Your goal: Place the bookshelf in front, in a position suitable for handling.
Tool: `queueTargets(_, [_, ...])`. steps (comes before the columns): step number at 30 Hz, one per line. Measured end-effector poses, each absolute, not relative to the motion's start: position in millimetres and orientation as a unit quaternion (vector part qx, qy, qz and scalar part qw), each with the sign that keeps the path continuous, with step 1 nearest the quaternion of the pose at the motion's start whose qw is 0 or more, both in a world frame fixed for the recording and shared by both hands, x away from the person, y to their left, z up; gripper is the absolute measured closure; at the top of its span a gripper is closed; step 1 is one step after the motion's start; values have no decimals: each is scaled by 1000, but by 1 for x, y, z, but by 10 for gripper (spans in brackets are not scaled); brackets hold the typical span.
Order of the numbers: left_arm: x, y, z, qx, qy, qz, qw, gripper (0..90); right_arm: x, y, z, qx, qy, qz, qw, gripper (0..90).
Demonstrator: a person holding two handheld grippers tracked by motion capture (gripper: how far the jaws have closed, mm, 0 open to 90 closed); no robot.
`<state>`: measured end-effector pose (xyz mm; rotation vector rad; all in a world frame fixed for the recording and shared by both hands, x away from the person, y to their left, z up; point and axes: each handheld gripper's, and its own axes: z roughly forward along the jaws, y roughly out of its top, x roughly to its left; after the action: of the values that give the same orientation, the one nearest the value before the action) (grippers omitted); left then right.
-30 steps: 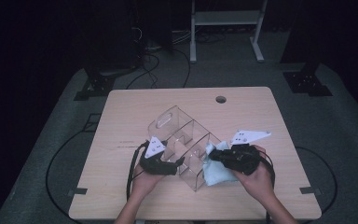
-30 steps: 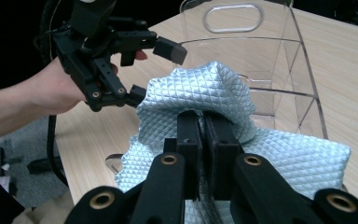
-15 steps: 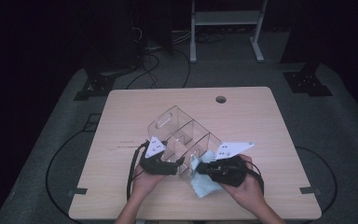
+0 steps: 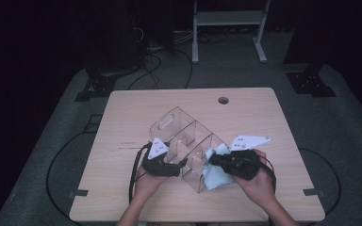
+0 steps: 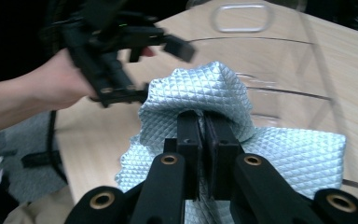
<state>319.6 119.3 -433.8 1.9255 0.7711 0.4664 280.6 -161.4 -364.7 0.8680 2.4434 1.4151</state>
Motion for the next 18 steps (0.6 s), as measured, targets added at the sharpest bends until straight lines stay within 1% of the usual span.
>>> queueTargets(2, [320, 121, -434, 794, 316, 190, 484, 94, 274, -152, -366, 277, 830, 478, 81, 853])
queueTargets(6, [321, 122, -434, 795, 313, 189, 485, 97, 268, -143, -366, 259, 837, 475, 80, 854])
queueTargets(8, [320, 121, -434, 793, 314, 189, 486, 97, 272, -147, -367, 266, 833, 479, 75, 854])
queueTargets(14, [321, 122, -434, 795, 311, 188, 485, 97, 293, -179, -365, 313, 812, 482, 100, 853])
queueTargets(18, [321, 122, -434, 795, 312, 188, 485, 97, 307, -197, -368, 344, 797, 484, 109, 853])
